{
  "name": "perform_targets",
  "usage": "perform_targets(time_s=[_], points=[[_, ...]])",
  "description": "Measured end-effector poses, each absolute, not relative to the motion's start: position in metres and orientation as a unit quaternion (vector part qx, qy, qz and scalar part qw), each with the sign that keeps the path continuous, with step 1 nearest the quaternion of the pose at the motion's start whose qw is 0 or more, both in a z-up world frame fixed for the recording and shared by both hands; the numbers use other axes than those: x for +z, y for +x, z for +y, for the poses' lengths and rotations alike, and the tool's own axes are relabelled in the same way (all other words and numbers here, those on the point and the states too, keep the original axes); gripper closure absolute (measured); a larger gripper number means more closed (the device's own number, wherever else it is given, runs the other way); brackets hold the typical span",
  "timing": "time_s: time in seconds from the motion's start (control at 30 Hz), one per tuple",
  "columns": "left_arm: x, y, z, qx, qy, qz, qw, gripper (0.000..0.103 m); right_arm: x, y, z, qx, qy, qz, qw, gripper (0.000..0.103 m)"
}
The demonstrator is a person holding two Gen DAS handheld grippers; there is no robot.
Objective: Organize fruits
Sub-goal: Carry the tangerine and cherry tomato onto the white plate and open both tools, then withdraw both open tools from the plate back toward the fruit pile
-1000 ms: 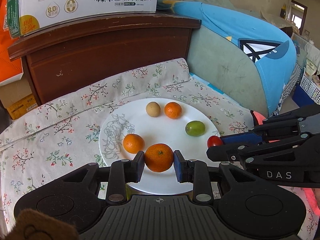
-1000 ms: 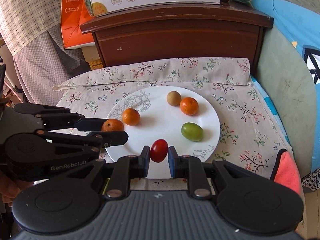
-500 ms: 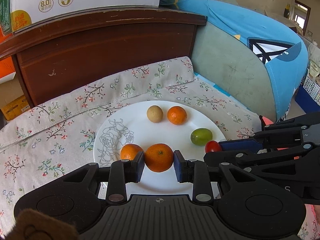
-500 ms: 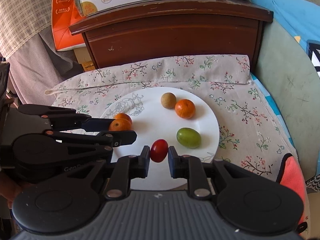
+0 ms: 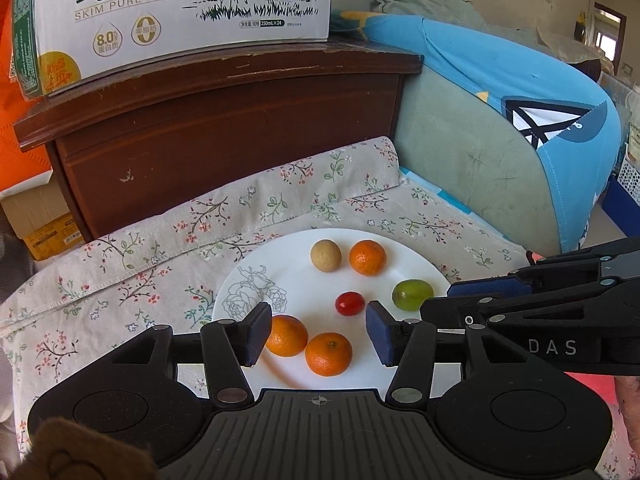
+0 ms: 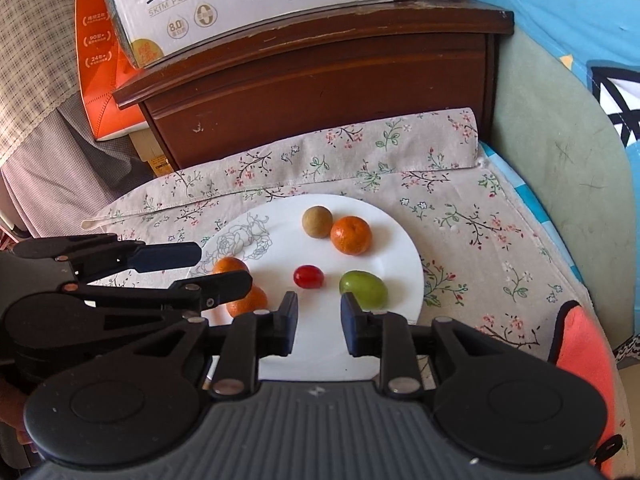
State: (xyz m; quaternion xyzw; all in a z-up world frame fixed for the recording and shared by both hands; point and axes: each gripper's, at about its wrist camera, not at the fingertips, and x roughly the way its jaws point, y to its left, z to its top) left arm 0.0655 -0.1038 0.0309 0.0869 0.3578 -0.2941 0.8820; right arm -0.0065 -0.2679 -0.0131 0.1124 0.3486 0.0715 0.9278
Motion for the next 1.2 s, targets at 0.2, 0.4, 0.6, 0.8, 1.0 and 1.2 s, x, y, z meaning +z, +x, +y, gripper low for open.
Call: perform_targets(time_s=[0.2,0.4,0.6,0.8,1.0,1.2], points=[[0.043,0.060,-0.093,-0.287,0.093,0.355,0.885,0.045,-0.005,-0.012,-0.264,0.072,0.106,0.339,0.932,0.068],[0.054,0.048,-0.080,-0.286,0.106,0.342,0.889,0.036,0.000,-0.018,-0.256,0.071,0.092,0.336,0.935,0.059],[0.059,0.038,-0.067,-0.276,0.106,0.341,0.893,0.029,0.003,-0.028,-0.246,0.074,0.071,0.328,0.939,0.049],[0.060,0.026,-0.052,-0.268,0.099,0.346,0.894,0.021,0.004,-0.038,-0.239,0.081,0.052,0.326,0.941,0.037],[0.058,0.017,-0.035,-0.246,0.101,0.352,0.897,0.013,0.006,-0.053,-0.233,0.092,0.042,0.327,0.940,0.021],[0.049,0.011,-0.019,-0.215,0.106,0.369,0.898,0.013,0.006,-0.069,-0.223,0.107,0.014,0.331,0.938,0.012]])
